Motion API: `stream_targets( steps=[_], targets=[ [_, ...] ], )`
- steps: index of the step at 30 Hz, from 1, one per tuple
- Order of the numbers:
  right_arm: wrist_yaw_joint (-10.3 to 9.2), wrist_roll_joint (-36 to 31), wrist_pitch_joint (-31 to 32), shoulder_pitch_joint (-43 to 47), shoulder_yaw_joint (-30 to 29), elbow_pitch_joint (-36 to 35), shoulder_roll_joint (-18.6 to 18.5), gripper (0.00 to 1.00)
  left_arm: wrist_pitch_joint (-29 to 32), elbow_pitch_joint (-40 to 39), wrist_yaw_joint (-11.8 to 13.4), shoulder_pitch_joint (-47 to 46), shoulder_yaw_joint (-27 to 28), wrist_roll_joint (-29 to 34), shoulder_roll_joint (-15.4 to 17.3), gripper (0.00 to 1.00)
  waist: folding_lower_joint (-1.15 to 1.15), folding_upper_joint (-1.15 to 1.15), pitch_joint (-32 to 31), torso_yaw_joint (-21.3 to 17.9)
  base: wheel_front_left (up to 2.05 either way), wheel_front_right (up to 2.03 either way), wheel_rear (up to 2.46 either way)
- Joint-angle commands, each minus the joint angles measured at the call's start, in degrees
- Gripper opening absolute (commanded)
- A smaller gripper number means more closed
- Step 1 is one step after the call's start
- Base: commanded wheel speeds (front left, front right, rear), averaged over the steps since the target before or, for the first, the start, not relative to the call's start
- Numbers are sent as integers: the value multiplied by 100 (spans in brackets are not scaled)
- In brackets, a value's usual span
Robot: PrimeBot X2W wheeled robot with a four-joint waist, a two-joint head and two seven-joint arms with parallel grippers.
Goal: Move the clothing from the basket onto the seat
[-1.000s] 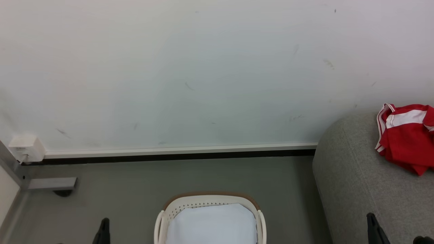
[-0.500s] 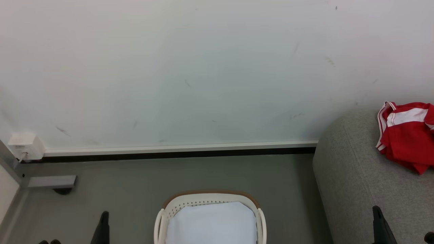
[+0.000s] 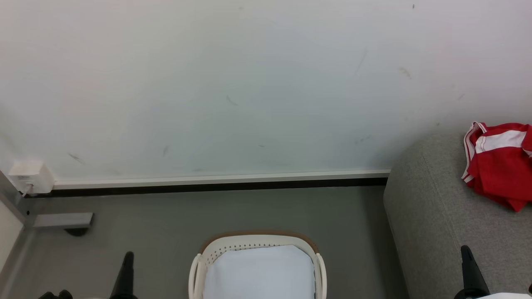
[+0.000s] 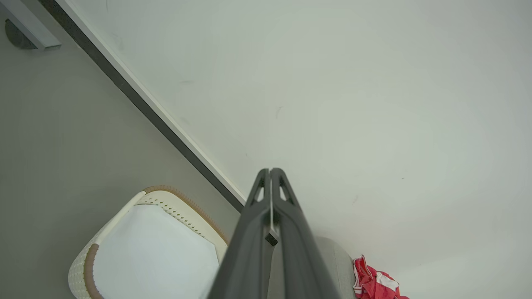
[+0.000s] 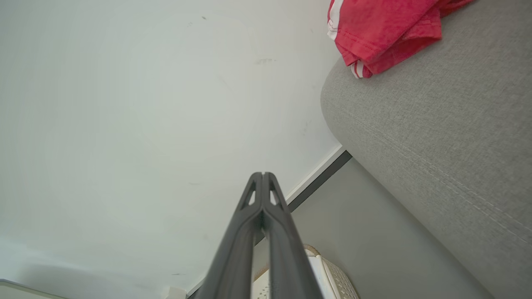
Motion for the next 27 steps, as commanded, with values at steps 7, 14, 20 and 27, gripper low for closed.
stream_targets(
  steps=[7,14,20,27],
  targets=[
    [-7,543,134,-164,-71,-112,-51,0,144,-91,-19,-186,58,-547,-4,0,0,0,28,0,0,0,0],
    [-8,961,238,-193,-113,-150,-53,0,254,-101,-26,-242,85,-945,-21,0,0,0,55,0,0,0,0],
    [-8,1295,332,-227,-148,-179,-54,0,346,-112,-32,-281,110,-1264,-35,0,0,0,78,0,0,0,0],
    [-9,1668,425,-273,-187,-207,-56,0,438,-122,-39,-331,135,-1615,-52,0,0,0,105,0,0,0,0]
  ],
)
